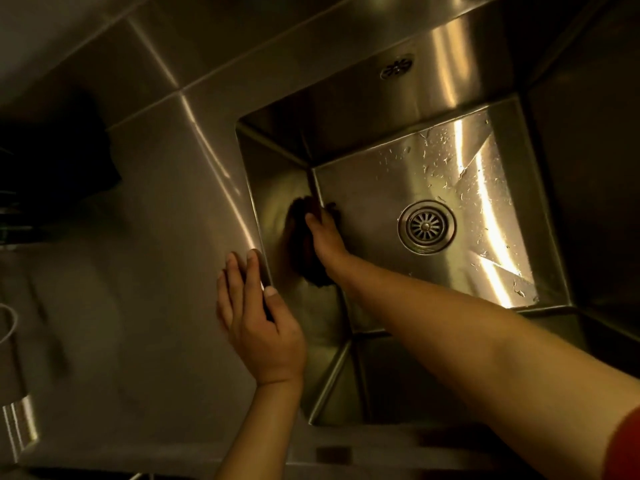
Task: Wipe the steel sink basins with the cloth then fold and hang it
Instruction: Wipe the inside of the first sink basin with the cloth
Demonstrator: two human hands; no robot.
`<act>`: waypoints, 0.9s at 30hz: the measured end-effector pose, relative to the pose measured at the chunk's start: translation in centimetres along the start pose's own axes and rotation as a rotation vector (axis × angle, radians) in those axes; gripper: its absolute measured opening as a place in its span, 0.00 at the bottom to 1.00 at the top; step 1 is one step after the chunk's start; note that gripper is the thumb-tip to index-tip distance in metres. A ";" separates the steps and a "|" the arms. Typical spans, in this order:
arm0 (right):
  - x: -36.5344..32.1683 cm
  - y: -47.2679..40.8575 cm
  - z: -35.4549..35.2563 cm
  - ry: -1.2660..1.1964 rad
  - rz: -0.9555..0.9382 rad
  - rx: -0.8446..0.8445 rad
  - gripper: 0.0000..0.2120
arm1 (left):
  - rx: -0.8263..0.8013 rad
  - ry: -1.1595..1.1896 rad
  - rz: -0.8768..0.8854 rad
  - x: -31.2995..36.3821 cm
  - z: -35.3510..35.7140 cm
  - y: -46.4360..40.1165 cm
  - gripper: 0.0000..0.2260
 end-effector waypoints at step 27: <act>5.2 24.4 2.6 0.843 0.264 -0.594 0.25 | -0.048 -0.061 -0.058 0.3 0.0 0.0 0.23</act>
Point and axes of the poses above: each hand's wrist, its own y-axis away from the middle knuckle, its own z-axis out of the palm, x = y × z, the point moved 9 cm from there along -y, towards the middle knuckle, and after that the axes turned 12 degrees about -x, right-handed, at the moved point
